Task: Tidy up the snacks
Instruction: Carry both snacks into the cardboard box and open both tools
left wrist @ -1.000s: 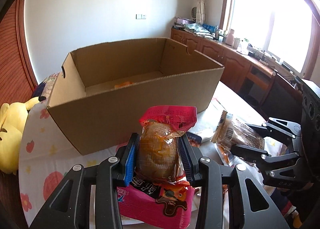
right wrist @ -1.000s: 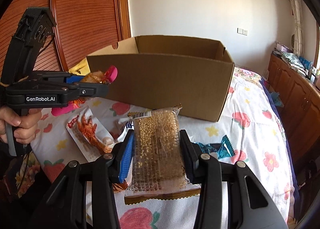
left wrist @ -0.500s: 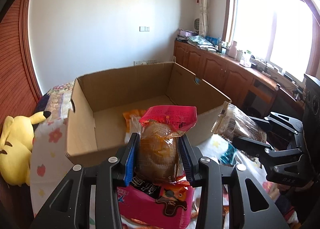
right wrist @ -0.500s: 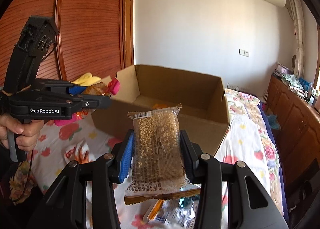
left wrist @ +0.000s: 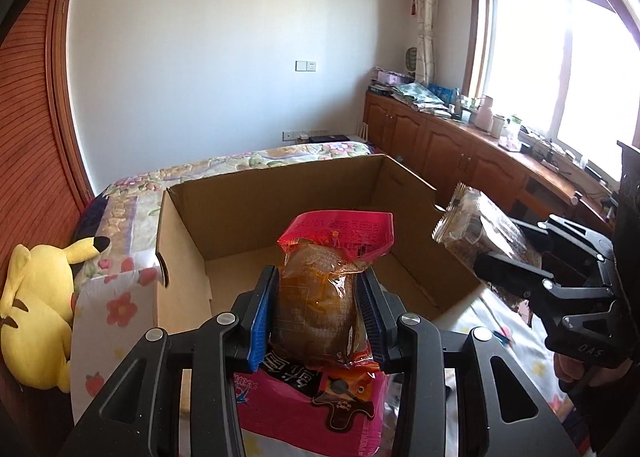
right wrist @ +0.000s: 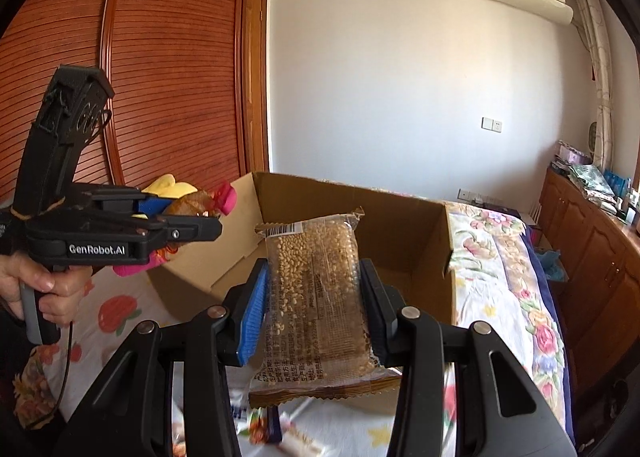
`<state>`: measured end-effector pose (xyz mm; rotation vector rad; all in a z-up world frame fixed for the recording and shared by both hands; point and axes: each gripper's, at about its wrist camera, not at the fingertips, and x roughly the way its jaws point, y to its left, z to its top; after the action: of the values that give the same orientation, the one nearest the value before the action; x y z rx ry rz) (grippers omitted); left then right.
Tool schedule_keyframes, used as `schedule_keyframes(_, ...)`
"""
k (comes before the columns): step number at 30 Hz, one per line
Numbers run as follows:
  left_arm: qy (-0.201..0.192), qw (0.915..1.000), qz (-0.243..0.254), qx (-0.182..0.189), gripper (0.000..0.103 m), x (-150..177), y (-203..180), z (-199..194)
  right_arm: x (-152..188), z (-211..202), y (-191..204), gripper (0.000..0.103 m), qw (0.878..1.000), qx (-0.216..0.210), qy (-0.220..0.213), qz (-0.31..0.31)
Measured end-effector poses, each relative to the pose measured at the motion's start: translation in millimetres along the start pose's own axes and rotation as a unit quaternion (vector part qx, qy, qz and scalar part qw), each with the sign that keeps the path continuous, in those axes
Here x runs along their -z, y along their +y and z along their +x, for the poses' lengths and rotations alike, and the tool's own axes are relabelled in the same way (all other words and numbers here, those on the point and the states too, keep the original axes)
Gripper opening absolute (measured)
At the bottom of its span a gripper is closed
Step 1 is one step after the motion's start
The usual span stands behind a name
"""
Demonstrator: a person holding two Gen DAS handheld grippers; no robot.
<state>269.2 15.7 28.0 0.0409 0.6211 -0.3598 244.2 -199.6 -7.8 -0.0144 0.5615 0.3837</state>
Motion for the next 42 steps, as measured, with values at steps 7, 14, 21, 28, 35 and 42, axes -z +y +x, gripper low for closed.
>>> schedule_keyframes(7, 0.012, 0.9998, -0.01, -0.011, 0.042, -5, -2, 11, -15, 22, -2, 0.045, 1.0, -0.002, 0.0, -0.005)
schedule_keyframes(14, 0.03, 0.9989, -0.024, -0.025, 0.042, -11, -5, 23, -20, 49, -7, 0.045, 1.0, 0.005, 0.013, -0.007)
schedule_keyframes(21, 0.043, 0.9984, -0.029, -0.025, 0.042, -17, -10, 30, -18, 65, -10, 0.045, 1.0, 0.003, 0.025, 0.01)
schedule_keyframes(28, 0.05, 0.9978, -0.027, -0.033, 0.042, -21, -14, 39, -14, 79, -11, 0.045, 0.999, 0.002, 0.039, 0.013)
schedule_keyframes(35, 0.056, 0.9973, -0.031, -0.037, 0.043, -21, -12, 44, -11, 85, -7, 0.045, 0.999, -0.005, 0.053, 0.011)
schedule_keyframes(42, 0.042, 0.998, -0.025, -0.04, 0.043, -25, -15, 39, -4, 91, -5, 0.051, 0.998, -0.004, 0.068, 0.011)
